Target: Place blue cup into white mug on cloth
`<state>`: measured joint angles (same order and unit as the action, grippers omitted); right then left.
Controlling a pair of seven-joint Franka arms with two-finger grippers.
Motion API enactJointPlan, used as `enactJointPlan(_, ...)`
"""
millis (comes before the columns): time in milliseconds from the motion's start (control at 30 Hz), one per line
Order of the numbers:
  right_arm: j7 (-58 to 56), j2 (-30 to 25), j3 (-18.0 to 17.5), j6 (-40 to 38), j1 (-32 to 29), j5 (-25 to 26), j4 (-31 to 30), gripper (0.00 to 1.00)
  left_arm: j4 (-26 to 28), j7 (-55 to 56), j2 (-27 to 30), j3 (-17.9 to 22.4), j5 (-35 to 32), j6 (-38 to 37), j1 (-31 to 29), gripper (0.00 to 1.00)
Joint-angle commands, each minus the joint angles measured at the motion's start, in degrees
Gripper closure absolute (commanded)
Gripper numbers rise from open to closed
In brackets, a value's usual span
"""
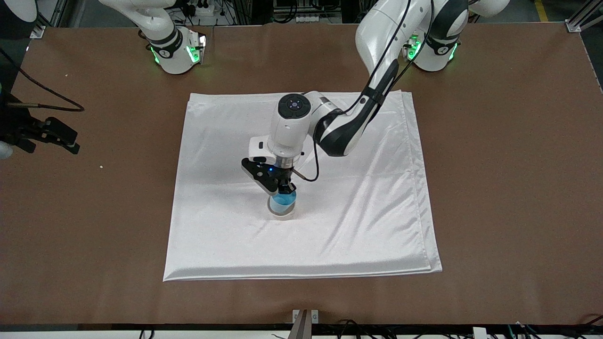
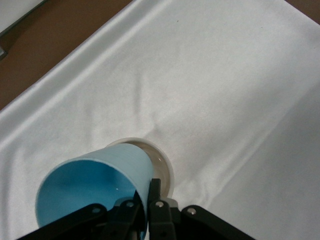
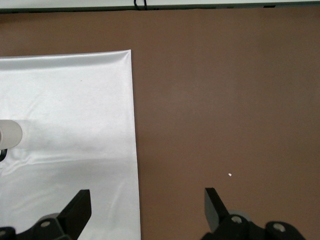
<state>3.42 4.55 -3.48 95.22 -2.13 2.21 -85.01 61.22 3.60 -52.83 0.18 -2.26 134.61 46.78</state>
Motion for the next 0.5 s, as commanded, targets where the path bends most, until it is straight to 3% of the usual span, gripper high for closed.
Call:
enactJointPlan(0, -1.5, -0.8, 0.1, -0.7, -0.9, -0.9, -0.1, 0.00, -0.9, 0.0, -0.9, 0.3, 1.3, -0.1, 0.3, 1.00)
enactJointPlan(467, -1.5, -0.8, 0.1, -0.7, -0.9, -4.8, -0.1, 0.00, -0.8, -0.4, -1.7, 0.4, 1.3, -0.1, 0.2, 1.00)
